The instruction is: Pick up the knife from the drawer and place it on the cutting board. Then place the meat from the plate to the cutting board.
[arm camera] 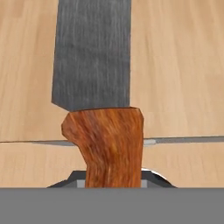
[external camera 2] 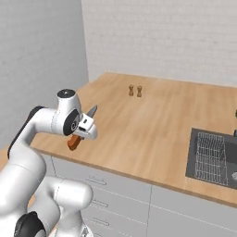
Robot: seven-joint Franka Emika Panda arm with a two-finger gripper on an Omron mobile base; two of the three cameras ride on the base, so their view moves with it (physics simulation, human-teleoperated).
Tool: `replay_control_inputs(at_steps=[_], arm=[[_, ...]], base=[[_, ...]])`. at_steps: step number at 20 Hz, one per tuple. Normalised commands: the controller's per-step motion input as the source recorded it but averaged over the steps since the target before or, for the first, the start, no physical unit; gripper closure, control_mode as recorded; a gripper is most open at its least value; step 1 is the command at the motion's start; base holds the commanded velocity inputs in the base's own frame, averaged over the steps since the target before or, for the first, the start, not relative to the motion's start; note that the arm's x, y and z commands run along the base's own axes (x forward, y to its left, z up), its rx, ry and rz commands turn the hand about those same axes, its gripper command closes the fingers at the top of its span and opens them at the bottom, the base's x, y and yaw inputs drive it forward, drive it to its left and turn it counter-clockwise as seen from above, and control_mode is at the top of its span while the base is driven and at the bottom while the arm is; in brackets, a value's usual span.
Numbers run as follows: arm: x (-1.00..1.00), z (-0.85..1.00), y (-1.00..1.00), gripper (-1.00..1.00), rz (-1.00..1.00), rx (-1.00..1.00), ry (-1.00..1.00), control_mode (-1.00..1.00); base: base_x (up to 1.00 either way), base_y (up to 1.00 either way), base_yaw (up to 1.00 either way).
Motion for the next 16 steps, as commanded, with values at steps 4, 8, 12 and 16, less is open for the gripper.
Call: replay_control_inputs(at_steps=[4, 8, 12, 16], arm=[[0.0, 0.0, 0.0, 1.0, 0.0, 0.0, 0.0, 1.0], [0.0, 0.0, 0.0, 1.0, 0.0, 0.0, 0.0, 1.0], [0.0, 0.0, 0.0, 1.0, 0.0, 0.0, 0.0, 1.0], [0.0, 0.0, 0.0, 1.0, 0.0, 0.0, 0.0, 1.0]], base=[[-0.07, -0.98, 0.0], [-0.06, -1.0, 0.0], [-0.01, -0.91, -0.03], [0.0, -0.84, -0.12]])
